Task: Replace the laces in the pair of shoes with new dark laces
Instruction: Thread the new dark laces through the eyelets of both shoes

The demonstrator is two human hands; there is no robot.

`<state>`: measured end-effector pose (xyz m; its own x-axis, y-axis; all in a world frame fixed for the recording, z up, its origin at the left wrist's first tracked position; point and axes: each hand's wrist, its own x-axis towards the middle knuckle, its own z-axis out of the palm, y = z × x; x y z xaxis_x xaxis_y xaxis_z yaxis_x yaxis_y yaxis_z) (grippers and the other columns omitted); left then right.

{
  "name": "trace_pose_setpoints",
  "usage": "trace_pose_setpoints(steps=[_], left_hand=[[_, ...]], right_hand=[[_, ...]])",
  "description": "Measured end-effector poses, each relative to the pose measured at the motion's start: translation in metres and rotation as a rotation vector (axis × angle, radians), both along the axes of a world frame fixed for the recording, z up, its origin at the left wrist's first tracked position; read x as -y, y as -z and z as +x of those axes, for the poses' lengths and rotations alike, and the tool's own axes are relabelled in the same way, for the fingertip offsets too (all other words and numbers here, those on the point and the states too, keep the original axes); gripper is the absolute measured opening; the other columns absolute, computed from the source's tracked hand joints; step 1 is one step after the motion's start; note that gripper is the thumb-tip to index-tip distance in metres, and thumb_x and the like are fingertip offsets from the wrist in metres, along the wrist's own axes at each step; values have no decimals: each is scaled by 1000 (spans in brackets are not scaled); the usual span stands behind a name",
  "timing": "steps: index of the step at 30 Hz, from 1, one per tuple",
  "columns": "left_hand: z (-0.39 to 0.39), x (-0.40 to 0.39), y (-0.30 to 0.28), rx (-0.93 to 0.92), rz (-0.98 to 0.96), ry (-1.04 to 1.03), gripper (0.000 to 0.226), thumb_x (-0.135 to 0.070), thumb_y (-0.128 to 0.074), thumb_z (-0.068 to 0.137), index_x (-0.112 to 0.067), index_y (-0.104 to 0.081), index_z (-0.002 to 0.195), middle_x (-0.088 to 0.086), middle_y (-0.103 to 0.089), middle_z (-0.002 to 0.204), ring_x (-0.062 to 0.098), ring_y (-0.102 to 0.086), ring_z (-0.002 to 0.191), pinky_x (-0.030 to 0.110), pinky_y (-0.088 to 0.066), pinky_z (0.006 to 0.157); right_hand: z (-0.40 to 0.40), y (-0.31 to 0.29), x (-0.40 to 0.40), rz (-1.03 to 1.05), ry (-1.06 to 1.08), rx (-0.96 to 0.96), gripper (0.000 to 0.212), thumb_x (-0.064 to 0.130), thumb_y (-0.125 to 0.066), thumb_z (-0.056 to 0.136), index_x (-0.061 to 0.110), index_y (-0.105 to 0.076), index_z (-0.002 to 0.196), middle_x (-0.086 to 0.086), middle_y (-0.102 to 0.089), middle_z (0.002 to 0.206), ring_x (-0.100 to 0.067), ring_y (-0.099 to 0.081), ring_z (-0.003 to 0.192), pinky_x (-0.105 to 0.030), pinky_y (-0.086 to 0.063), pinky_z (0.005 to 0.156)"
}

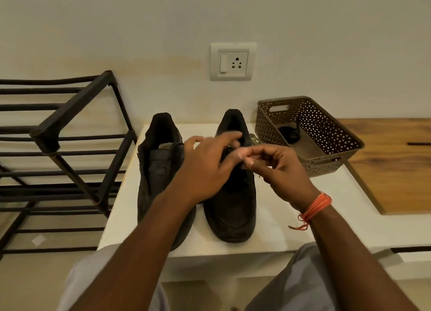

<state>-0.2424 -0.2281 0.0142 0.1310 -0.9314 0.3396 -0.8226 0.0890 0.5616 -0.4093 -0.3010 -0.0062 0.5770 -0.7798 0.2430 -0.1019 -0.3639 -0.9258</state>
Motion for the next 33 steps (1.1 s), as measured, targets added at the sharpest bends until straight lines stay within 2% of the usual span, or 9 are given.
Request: trace_pose_setpoints(steps=[3, 7, 9, 11, 14, 18, 23, 27, 33], left_hand=[[-5, 1, 4, 64, 135, 36, 35, -43, -43, 99, -36, -52, 132, -12, -69, 106, 9, -50, 116, 29, -9, 105], [17, 3, 4, -65, -22, -90, 16, -33, -51, 98, -37, -66, 102, -14, -66, 74, 6, -61, 91, 39, -21, 106], [23, 3, 4, -2, -64, -190, 15, -34, -49, 99, -39, -63, 98, -14, -66, 78, 6, -59, 91, 30, -15, 98], [24, 2, 8, 112, -32, -236, 20, -37, -47, 99, -37, -65, 108, -13, -68, 104, 8, -53, 106, 29, -11, 96], [16, 4, 12, 165, -61, -89, 33, -42, -44, 98, -36, -57, 128, -14, -56, 133, 9, -43, 125, 33, -9, 103], [-3, 7, 13, 143, -165, 38, 30, -39, -48, 95, -33, -65, 120, -8, -71, 103, 10, -58, 100, 36, -15, 102], [4, 24, 11, -71, -158, 50, 20, -44, -56, 92, -35, -71, 102, -15, -71, 86, 5, -62, 87, 47, -32, 101], [12, 39, 10, -4, -85, -52, 12, -35, -57, 95, -36, -67, 99, -15, -66, 88, 8, -56, 91, 35, -22, 95], [13, 50, 21, -15, -33, -95, 12, -35, -59, 92, -33, -71, 92, -16, -67, 92, 14, -58, 95, 53, -42, 93]], right_hand=[[3, 2, 3, 25, 64, 74, 17, 6, -72, 81, -3, -68, 95, -9, -70, 78, -4, -65, 66, -13, -50, 59], [-10, 0, 11, 108, 142, 106, 18, 5, -74, 79, -8, -69, 91, -18, -70, 76, -7, -63, 57, -14, -48, 53], [-15, 0, 14, 137, 133, 91, 15, 2, -67, 85, -4, -70, 98, -10, -73, 78, -2, -61, 56, -14, -44, 48], [-17, 1, 15, 172, 122, 113, 17, -1, -64, 87, 0, -70, 103, -7, -75, 81, -8, -64, 61, -18, -49, 50], [-10, 0, 11, 222, 119, 163, 21, 2, -71, 79, -2, -68, 99, -12, -74, 76, -16, -67, 60, -22, -55, 55], [1, -4, 4, 250, 134, 222, 31, 12, -78, 66, -5, -63, 88, -19, -71, 70, -20, -67, 55, -24, -55, 52], [2, -3, 12, 336, 191, 306, 29, 12, -77, 72, -7, -63, 90, -15, -71, 70, -18, -66, 55, -23, -55, 53], [2, 4, 19, 405, 228, 315, 13, 3, -69, 83, -1, -68, 96, -14, -73, 80, -16, -68, 65, -24, -58, 60], [11, 16, 25, 329, 392, 147, 21, 7, -79, 76, 3, -69, 93, -15, -70, 83, -18, -69, 71, -23, -56, 59]])
